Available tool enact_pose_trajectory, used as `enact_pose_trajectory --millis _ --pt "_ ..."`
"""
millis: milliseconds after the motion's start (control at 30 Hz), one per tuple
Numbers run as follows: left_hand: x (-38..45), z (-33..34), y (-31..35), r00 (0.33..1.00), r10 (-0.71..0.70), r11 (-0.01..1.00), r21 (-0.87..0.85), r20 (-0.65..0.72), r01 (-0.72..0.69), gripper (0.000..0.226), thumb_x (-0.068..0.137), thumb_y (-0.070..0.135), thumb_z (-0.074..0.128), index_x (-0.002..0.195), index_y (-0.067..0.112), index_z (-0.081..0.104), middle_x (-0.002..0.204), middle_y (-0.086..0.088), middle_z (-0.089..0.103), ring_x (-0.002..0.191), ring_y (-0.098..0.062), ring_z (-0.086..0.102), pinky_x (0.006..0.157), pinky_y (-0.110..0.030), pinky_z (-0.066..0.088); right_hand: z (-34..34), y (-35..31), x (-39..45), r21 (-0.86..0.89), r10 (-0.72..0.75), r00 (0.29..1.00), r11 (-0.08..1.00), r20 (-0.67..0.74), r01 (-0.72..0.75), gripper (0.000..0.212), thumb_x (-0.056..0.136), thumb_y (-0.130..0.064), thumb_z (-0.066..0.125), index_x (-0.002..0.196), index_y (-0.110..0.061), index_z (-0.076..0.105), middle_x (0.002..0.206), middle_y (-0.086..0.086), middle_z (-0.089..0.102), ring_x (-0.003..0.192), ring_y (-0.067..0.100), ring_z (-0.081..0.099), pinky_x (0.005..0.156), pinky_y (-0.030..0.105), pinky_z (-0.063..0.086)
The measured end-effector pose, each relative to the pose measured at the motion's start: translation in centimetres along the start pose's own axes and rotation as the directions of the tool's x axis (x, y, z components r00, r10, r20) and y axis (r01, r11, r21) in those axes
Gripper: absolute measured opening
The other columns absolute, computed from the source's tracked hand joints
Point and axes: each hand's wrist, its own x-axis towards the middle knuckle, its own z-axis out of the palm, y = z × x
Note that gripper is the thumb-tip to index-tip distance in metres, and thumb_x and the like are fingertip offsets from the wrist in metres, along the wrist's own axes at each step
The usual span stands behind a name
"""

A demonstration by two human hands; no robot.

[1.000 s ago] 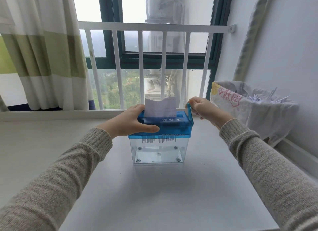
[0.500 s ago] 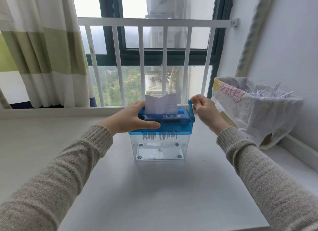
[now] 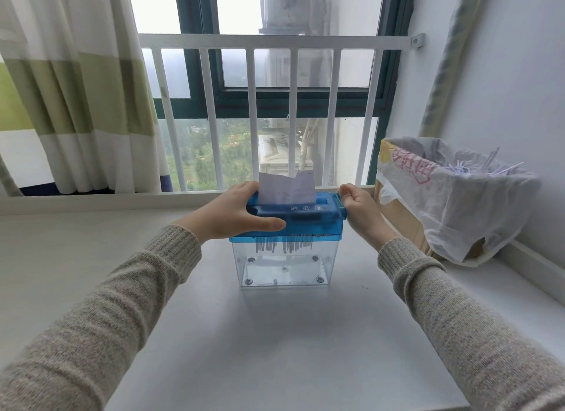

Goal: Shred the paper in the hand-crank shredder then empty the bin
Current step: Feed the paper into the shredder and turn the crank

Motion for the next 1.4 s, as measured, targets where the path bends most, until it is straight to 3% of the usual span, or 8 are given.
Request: enact_pose_trajectory --millis 200,333,433,667,767,1000,1300,1400 --pt "-0.1 0.1 0.2 1.000 0.013 1.000 -0.001 -0.012 -0.013 0.095 0.052 0.077 0.064 0.128 0.024 0.046 0.118 0.002 0.056 0.104 -0.019 0.056 0.092 -0.044 0.051 1.2 2.7 -1.1 -0.057 0.057 0.998 0.997 0.039 -0.055 0.029 0.101 -0.018 0.037 0.081 -0.014 0.057 0.077 0.001 0.062 0.075 0.023 0.059 0.067 0.041 0.046" --pt "-0.1 0.2 0.4 1.000 0.017 1.000 0.011 -0.023 -0.017 0.094 0.053 0.077 0.065 0.128 0.022 0.047 0.119 0.001 0.056 0.105 -0.020 0.055 0.093 -0.044 0.050 1.4 3.0 -2.4 -0.066 0.068 0.997 0.996 0.049 -0.064 0.035 0.100 -0.013 0.034 0.081 -0.033 0.055 0.084 -0.004 0.064 0.085 0.020 0.061 0.070 0.034 0.048" --pt "-0.2 0.2 0.5 0.999 0.020 1.000 0.000 -0.028 -0.020 0.090 0.056 0.072 0.067 0.129 0.023 0.047 0.120 0.001 0.055 0.105 -0.019 0.055 0.094 -0.043 0.049 1.3 2.6 -2.5 -0.107 0.069 0.996 0.992 0.061 -0.062 0.033 0.100 -0.017 0.033 0.082 -0.036 0.053 0.088 -0.003 0.065 0.090 0.022 0.063 0.075 0.044 0.053" --pt "-0.2 0.3 0.4 0.999 0.021 1.000 0.002 -0.030 -0.021 0.093 0.051 0.077 0.064 0.125 0.022 0.048 0.116 0.001 0.056 0.103 -0.020 0.056 0.092 -0.044 0.050 1.3 3.6 -4.8 -0.170 0.054 0.995 0.985 0.081 -0.040 0.033 0.104 -0.027 0.029 0.076 -0.032 0.046 0.076 -0.011 0.055 0.073 0.009 0.053 0.065 0.032 0.041" --pt "-0.2 0.2 0.3 0.999 0.018 1.000 0.001 -0.032 -0.018 0.092 0.051 0.077 0.065 0.124 0.022 0.049 0.115 0.001 0.057 0.102 -0.020 0.056 0.091 -0.045 0.051 1.0 3.5 -4.8 -0.234 0.060 0.993 0.972 0.098 -0.036 0.031 0.103 -0.030 0.029 0.077 -0.033 0.047 0.080 -0.010 0.059 0.077 0.014 0.057 0.069 0.041 0.049" --pt "0.1 0.3 0.1 0.999 0.016 1.000 0.008 -0.031 -0.015 0.089 0.051 0.079 0.064 0.117 0.021 0.050 0.111 -0.001 0.058 0.098 -0.023 0.057 0.085 -0.046 0.053 0.0 3.1 -6.8 -0.295 0.032 0.986 0.955 0.161 0.017 0.031 0.103 -0.031 0.030 0.088 -0.021 0.055 0.095 -0.002 0.064 0.088 0.017 0.059 0.077 0.043 0.052" --pt "0.2 0.3 0.2 0.999 0.015 1.000 0.008 -0.029 -0.015 0.074 0.065 0.068 0.071 0.116 0.020 0.049 0.109 -0.002 0.057 0.096 -0.022 0.056 0.087 -0.044 0.052 -0.8 2.9 -8.5 -0.347 -0.008 0.986 0.936 0.166 0.066 0.032 0.102 -0.033 0.032 0.077 -0.023 0.048 0.091 -0.002 0.065 0.086 0.020 0.061 0.070 0.046 0.052" --pt "0.2 0.3 0.1 0.999 0.012 1.000 0.028 -0.034 -0.011 0.066 0.067 0.065 0.071 0.110 0.020 0.050 0.105 -0.003 0.056 0.093 -0.024 0.055 0.083 -0.043 0.053 -1.4 2.9 -9.2 -0.345 -0.043 0.984 0.933 0.173 0.101 0.033 0.102 -0.033 0.032 0.080 -0.017 0.051 0.088 -0.004 0.065 0.079 0.008 0.059 0.065 0.040 0.050"
